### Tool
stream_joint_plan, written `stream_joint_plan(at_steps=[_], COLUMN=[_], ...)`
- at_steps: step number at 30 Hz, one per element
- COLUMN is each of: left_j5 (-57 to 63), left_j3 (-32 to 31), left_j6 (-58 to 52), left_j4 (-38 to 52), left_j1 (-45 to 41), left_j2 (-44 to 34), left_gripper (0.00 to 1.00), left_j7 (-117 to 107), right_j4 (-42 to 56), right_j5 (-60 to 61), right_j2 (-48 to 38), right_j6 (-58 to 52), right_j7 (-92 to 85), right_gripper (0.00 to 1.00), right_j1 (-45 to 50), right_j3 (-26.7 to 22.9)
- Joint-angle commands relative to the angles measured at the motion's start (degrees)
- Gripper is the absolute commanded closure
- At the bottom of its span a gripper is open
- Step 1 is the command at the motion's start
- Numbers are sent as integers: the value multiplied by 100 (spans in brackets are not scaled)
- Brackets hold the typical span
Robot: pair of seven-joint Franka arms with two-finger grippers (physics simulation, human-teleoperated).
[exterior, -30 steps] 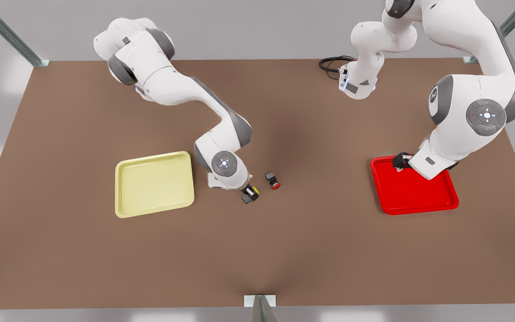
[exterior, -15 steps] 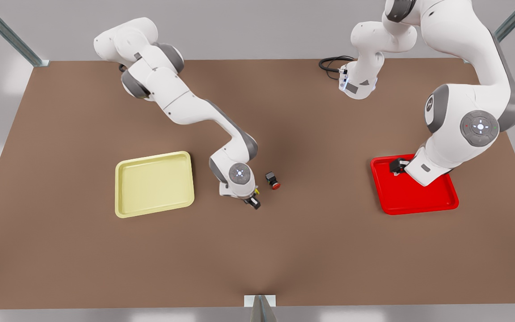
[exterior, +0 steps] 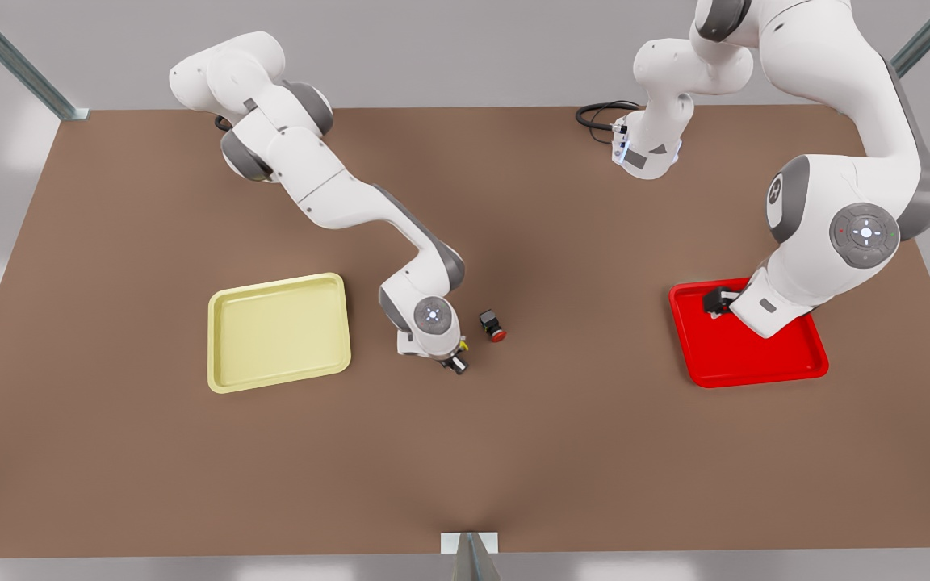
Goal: Place the switches on the corresponding trays according to their colors
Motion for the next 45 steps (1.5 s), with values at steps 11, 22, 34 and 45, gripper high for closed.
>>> stream_joint_plan(at_steps=[11, 22, 34, 45], left_j5=[1, 1, -228, -245], left_j3=[0, 0, -861, -853], left_j6=[0, 0, 299, 2338], left_j4=[0, 18, 35, 519], left_j1=[0, 0, -1230, -2716], left_j2=[8, -9, 500, 2302], left_gripper=[0, 0, 0, 0], left_j7=[0, -9, -3647, -6451], right_j4=[0, 0, -2047, -5677], right_j5=[1, -8, 18, 18], right_j2=[0, -61, -1731, -3472], right_j6=[1, -52, 10, 2075], right_j7=[-54, -98, -1671, -4299], right_gripper=[51, 53, 53, 53], right_j1=[0, -18, -817, -2285], right_j3=[0, 0, -9, -114])
